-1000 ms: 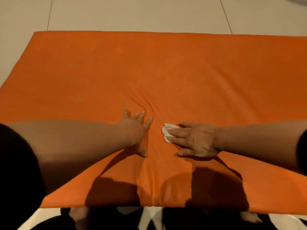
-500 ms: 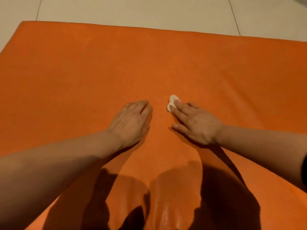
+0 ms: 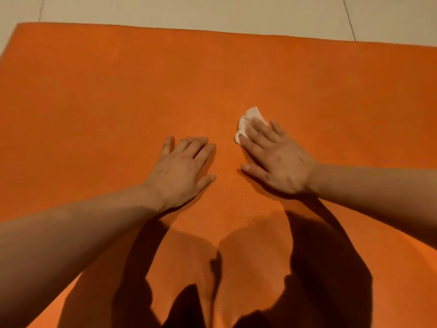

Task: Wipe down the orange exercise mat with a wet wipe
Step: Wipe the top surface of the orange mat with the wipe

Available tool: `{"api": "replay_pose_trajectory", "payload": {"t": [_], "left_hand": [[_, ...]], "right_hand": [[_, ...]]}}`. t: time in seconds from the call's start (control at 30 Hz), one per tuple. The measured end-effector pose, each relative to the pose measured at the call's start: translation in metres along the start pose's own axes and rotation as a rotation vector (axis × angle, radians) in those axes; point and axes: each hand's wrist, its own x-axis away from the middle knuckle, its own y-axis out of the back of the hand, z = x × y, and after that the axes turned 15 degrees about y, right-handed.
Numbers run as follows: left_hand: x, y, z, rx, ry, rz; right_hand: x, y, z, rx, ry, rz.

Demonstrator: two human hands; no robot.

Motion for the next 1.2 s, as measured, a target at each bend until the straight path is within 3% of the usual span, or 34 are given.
{"api": "replay_pose_trajectory", "payload": {"t": [0.07, 0.13, 0.2, 0.33, 0.53, 0.73, 0.97, 1.1, 1.2], "left_hand": [[-0.004, 0.002, 0.003, 0.009, -0.011, -0.034], [-0.009, 0.001, 0.005, 0.027, -0.023, -0.055], [-0.015, -0.001, 0.007, 0.059, -0.027, -0.053], [-0.024, -0.003, 0.008, 0.074, -0.041, -0.045], [-0.045, 0.001, 0.009, 0.159, -0.025, -0.096], [-0.062, -0.001, 0.014, 0.150, -0.001, -0.055], [-0.084, 0.005, 0.023, 0.182, 0.031, -0.080], [-0.092, 0.005, 0.026, 0.174, 0.019, -0.068], [-0.098, 0.003, 0.029, 0.156, 0.011, -0.077]], "right_hand": [[0.003, -0.008, 0.033, -0.078, 0.207, 0.009], [0.004, -0.013, 0.037, -0.097, 0.296, 0.065], [-0.007, -0.012, 0.011, -0.039, 0.238, 0.017], [-0.015, 0.005, -0.033, -0.007, -0.106, -0.050], [-0.016, -0.006, 0.019, -0.121, 0.296, 0.062], [-0.039, 0.011, -0.049, 0.005, 0.022, -0.062], [-0.053, 0.015, -0.036, -0.095, -0.031, -0.260], [-0.078, 0.009, -0.040, -0.074, -0.073, -0.220], [-0.078, 0.003, -0.031, -0.094, 0.022, -0.164]]}}
